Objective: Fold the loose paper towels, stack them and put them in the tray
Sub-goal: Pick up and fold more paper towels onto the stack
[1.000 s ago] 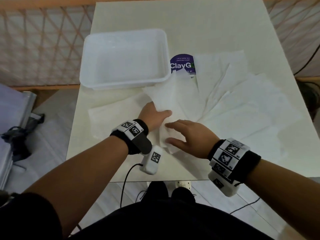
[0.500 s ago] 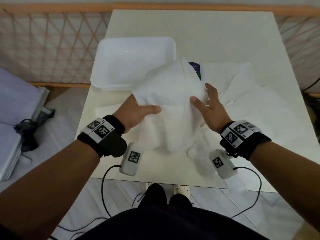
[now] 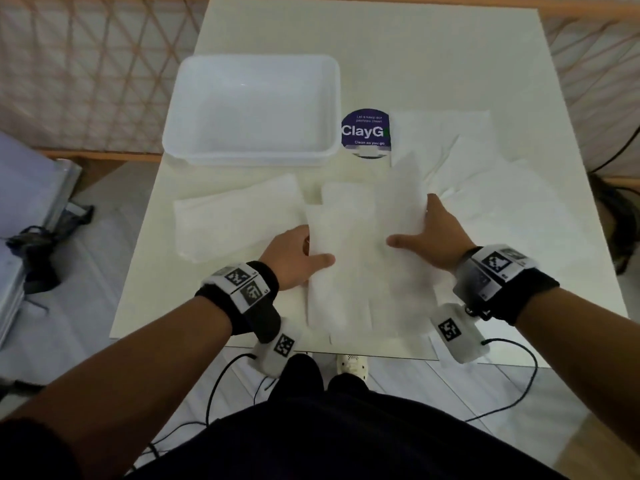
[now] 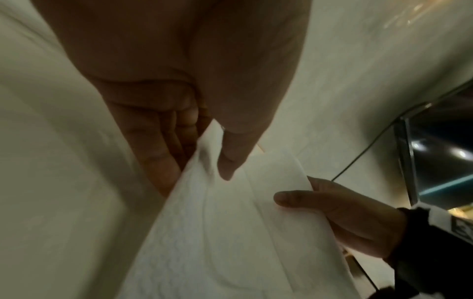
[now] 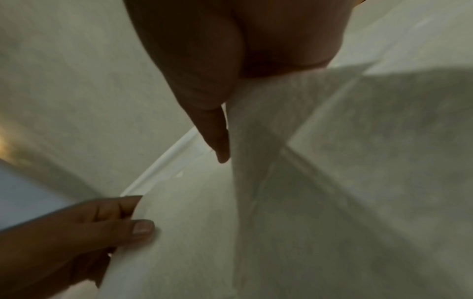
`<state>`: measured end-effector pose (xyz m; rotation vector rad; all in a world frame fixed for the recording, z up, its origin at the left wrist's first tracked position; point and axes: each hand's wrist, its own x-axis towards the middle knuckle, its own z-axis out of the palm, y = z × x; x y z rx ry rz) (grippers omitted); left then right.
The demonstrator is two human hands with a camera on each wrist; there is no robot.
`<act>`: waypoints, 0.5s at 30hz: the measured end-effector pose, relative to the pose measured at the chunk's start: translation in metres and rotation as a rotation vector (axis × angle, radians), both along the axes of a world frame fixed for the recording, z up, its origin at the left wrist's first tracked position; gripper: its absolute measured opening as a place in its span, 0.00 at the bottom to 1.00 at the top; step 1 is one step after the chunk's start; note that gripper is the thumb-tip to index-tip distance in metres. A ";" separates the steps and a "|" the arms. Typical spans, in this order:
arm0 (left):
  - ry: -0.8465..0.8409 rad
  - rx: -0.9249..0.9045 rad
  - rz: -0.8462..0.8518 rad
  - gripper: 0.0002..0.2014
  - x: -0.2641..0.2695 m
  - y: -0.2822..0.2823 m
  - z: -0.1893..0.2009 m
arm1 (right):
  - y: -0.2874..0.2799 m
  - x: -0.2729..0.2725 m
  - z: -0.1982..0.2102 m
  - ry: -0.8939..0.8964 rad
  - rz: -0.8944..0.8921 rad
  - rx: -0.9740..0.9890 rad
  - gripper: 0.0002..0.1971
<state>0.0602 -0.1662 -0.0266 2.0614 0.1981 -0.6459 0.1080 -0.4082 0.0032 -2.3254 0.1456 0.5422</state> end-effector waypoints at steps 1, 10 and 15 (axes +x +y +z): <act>-0.025 0.084 -0.044 0.21 0.000 -0.003 -0.002 | -0.004 -0.003 -0.004 0.009 0.006 -0.035 0.35; -0.093 0.381 -0.074 0.17 0.005 -0.013 -0.004 | -0.026 0.002 -0.020 -0.121 -0.115 -0.146 0.22; -0.183 0.491 0.014 0.21 0.008 -0.008 0.011 | -0.033 0.005 -0.023 -0.185 -0.108 -0.171 0.11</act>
